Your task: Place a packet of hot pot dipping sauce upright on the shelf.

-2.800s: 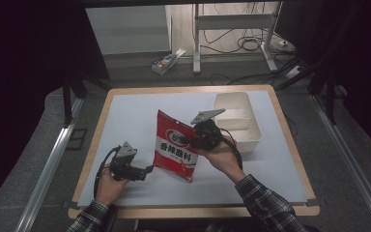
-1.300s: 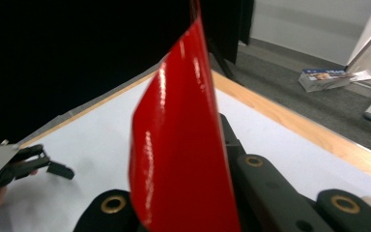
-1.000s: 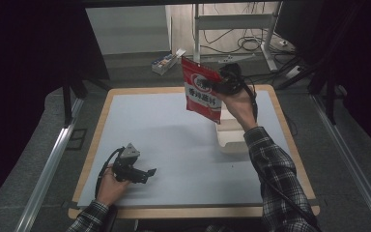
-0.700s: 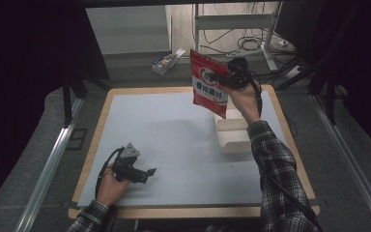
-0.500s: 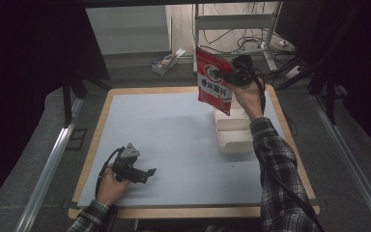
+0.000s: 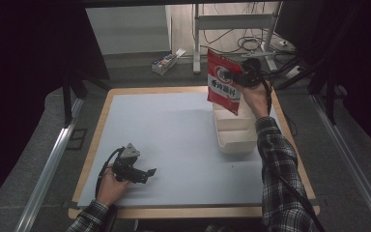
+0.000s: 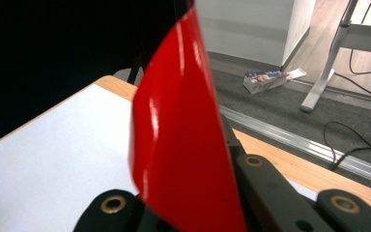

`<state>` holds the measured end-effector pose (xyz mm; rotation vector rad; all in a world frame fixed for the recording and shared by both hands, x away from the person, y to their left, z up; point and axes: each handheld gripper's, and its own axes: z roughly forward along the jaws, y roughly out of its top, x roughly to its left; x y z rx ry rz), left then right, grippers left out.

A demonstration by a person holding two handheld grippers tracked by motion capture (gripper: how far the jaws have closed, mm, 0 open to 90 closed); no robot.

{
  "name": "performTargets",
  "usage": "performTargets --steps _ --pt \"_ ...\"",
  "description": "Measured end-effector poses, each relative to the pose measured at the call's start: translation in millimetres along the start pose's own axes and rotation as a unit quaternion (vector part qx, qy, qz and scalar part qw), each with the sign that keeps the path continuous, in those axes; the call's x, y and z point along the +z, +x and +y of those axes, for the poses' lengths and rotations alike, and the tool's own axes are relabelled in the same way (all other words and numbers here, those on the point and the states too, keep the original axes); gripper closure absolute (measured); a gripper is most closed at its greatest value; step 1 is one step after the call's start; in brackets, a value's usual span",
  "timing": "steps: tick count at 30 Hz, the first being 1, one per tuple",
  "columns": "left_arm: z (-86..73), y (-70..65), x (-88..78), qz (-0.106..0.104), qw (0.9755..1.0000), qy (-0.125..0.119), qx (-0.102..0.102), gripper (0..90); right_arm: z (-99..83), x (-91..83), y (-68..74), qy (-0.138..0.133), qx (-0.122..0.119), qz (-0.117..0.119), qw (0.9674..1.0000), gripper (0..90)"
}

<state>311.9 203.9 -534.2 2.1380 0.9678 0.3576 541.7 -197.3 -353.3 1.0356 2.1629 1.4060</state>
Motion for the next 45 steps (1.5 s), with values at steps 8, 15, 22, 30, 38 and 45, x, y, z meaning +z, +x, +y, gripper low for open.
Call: performTargets --steps 8,15,22,30,38,45 --pt "-0.1 -0.5 0.4 0.000 1.0000 0.003 0.002 1.5 -13.0 -10.5 -15.8 -0.010 0.014 0.008 0.9998 88.3" --pt "0.0 -0.7 0.8 0.002 1.0000 0.005 0.003 1.5 -23.5 -26.6 -27.3 -0.014 0.025 0.003 0.9996 88.3" --pt "0.3 -1.3 1.0 0.004 1.0000 0.006 0.005 1.5 -30.8 -40.0 -33.0 -0.006 0.027 -0.010 0.9996 88.3" --pt "0.8 -1.9 0.3 0.003 1.0000 0.005 0.003 1.8 -41.5 -36.6 -34.9 0.002 0.032 -0.012 0.9994 88.3" --pt "1.8 -4.3 -0.1 -0.002 0.9999 0.006 0.008 2.9 -54.7 -24.9 -36.4 0.017 0.033 -0.013 0.9992 88.1" --pt "2.1 -5.0 0.7 0.001 0.9999 0.006 0.009 2.9 -62.5 -23.3 -40.5 0.019 0.036 -0.032 0.9986 87.8"
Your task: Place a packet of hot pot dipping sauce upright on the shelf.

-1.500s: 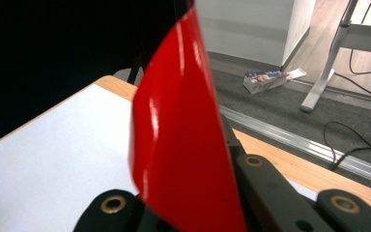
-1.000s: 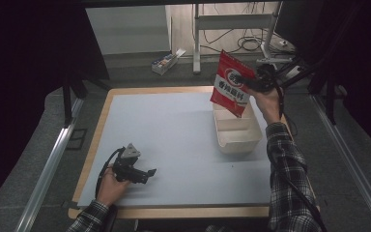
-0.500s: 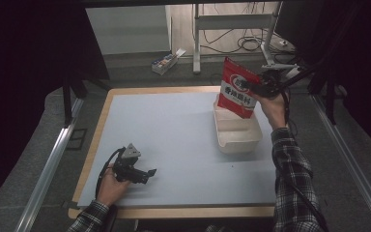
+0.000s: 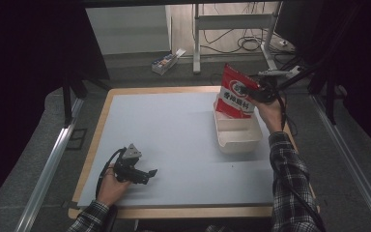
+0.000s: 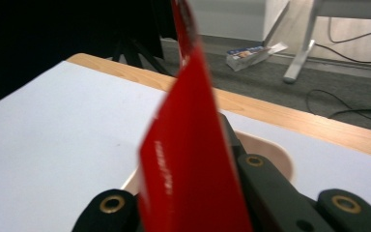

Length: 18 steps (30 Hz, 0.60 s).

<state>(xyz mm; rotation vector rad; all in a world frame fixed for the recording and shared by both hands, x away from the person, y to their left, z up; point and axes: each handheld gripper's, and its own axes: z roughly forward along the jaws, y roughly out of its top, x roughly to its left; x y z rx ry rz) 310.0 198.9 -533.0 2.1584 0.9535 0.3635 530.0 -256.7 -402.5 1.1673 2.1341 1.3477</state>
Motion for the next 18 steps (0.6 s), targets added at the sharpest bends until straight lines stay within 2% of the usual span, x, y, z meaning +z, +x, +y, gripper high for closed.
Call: performTargets --steps 6,9,12,18 --pt "-0.2 -0.2 1.1 0.005 1.0000 0.004 0.001 2.8 0.9 3.0 -0.3 0.019 -0.012 -0.035 0.9991 85.2" --pt "0.0 0.6 0.3 0.004 1.0000 0.001 -0.009 2.7 1.5 3.4 1.6 0.021 -0.015 -0.043 0.9987 79.5" --pt "0.5 1.5 -0.6 -0.011 0.9995 -0.002 -0.031 3.2 3.5 2.1 3.7 0.016 -0.012 -0.047 0.9987 65.9" --pt "1.1 1.1 -1.4 -0.015 0.9994 -0.006 -0.030 3.5 8.2 2.4 7.2 0.023 -0.005 -0.048 0.9985 32.6"
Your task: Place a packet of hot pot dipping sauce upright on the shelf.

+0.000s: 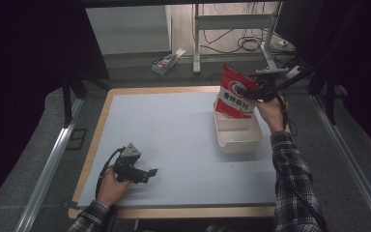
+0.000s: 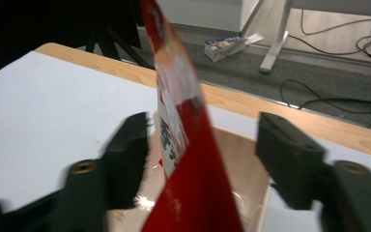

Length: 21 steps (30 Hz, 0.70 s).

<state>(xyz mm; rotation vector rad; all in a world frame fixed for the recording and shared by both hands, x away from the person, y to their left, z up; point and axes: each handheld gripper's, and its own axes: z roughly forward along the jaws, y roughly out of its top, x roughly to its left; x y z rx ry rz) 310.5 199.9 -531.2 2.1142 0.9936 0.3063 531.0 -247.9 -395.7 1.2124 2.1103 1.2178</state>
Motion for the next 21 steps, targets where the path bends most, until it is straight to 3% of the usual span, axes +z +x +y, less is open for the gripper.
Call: performTargets --steps 3,11,21 --pt "0.1 -0.2 -0.5 -0.002 1.0000 -0.002 -0.002 3.4 -0.6 0.9 0.6 0.009 0.002 0.002 1.0000 22.9" --pt "0.7 -0.7 -1.6 -0.013 0.9998 -0.009 -0.007 3.7 -5.8 -2.8 4.3 0.020 -0.003 0.013 0.9997 11.1" --pt "1.4 -3.1 -2.7 -0.015 0.9998 -0.009 0.000 4.1 -21.8 -17.0 7.4 0.035 -0.014 0.015 0.9992 7.1"
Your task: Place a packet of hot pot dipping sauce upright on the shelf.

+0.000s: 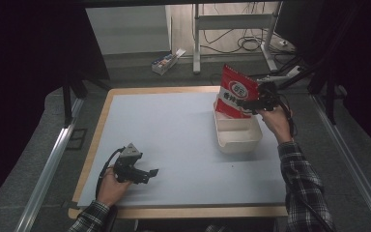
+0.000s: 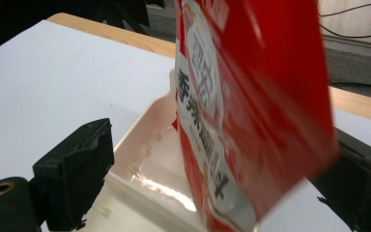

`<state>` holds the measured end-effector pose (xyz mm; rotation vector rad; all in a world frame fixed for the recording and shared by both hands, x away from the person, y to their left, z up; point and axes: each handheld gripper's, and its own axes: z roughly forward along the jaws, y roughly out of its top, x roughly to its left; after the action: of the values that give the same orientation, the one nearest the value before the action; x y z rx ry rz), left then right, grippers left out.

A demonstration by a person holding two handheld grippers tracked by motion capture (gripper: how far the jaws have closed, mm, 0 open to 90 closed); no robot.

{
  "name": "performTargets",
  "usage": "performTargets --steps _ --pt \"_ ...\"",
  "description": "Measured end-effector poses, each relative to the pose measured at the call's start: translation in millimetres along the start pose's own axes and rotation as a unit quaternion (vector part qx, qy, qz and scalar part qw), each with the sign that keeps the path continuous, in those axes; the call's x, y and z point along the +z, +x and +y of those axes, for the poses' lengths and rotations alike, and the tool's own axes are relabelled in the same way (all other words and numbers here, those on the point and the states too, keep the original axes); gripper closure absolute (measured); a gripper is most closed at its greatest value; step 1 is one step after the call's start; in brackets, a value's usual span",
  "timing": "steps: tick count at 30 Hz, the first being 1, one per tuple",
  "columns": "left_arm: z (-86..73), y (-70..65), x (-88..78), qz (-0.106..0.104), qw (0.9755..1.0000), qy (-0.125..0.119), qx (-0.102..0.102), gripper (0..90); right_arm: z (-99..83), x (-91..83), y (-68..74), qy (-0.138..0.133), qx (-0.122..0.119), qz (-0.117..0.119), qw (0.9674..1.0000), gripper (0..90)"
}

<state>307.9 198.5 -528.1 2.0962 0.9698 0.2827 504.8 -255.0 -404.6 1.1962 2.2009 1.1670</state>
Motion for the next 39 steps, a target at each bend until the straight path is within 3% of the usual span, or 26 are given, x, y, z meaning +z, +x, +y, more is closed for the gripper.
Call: performTargets --steps 11,29,39 --pt "0.9 -7.6 1.4 0.009 0.9992 0.015 0.035 4.1 -25.4 -29.6 10.5 0.004 -0.014 -0.002 0.9999 4.6" --pt "1.0 -8.2 -0.8 0.015 0.9988 0.011 0.046 3.1 -76.2 -79.4 47.3 -0.008 -0.036 0.029 0.9989 1.8" --pt "0.6 -11.5 0.5 0.025 0.9974 0.016 0.066 3.4 -114.5 -91.2 64.2 0.006 -0.047 0.015 0.9988 1.0"
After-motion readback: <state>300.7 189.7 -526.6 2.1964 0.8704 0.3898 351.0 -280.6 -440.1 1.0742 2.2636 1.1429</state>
